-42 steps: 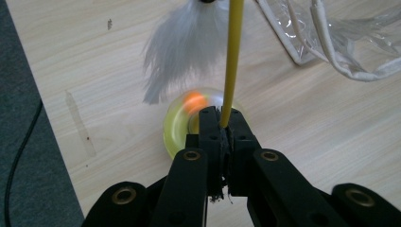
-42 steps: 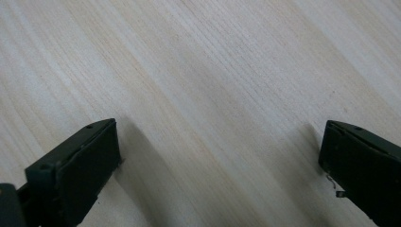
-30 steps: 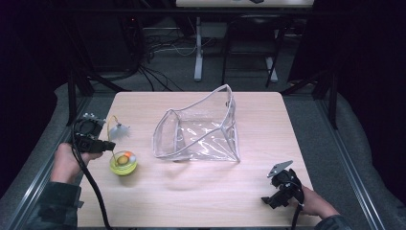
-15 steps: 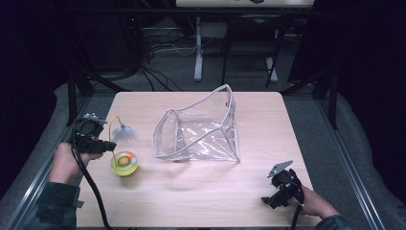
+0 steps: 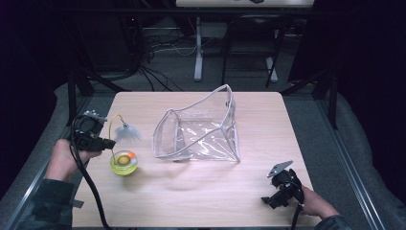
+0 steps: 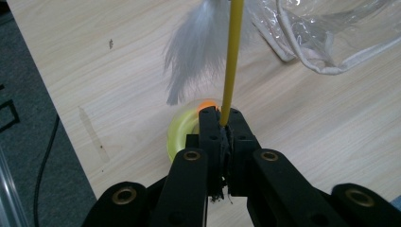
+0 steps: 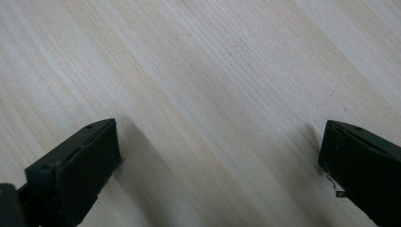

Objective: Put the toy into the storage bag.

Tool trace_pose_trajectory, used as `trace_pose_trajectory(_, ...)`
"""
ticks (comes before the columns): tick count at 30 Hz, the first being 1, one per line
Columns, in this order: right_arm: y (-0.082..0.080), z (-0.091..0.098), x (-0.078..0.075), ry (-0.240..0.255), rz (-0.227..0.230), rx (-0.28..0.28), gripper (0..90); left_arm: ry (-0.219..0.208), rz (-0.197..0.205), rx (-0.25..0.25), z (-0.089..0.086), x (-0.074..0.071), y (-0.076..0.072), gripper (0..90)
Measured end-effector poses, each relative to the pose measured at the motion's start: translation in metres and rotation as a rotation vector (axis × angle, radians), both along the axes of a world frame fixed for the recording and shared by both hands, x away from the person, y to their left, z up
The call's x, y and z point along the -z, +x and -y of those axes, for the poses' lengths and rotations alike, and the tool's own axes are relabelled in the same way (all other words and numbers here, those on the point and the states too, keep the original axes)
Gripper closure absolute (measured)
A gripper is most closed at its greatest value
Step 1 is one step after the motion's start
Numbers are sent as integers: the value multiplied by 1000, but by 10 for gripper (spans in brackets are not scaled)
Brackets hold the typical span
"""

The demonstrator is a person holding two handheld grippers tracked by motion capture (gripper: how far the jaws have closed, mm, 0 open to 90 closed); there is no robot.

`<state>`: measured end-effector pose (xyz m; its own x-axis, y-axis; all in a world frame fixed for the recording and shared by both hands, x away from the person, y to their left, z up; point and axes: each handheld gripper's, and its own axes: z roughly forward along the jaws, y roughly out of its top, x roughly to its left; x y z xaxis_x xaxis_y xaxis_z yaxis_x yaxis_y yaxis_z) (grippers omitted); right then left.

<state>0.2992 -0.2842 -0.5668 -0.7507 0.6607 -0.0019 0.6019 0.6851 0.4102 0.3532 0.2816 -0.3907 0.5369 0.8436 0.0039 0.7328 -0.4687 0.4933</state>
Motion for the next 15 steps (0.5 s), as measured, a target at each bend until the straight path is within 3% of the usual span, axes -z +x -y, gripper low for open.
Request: trace_pose_trajectory(15,0,0,0,2,-1,3,0,15,32,8,2,-25,6,881)
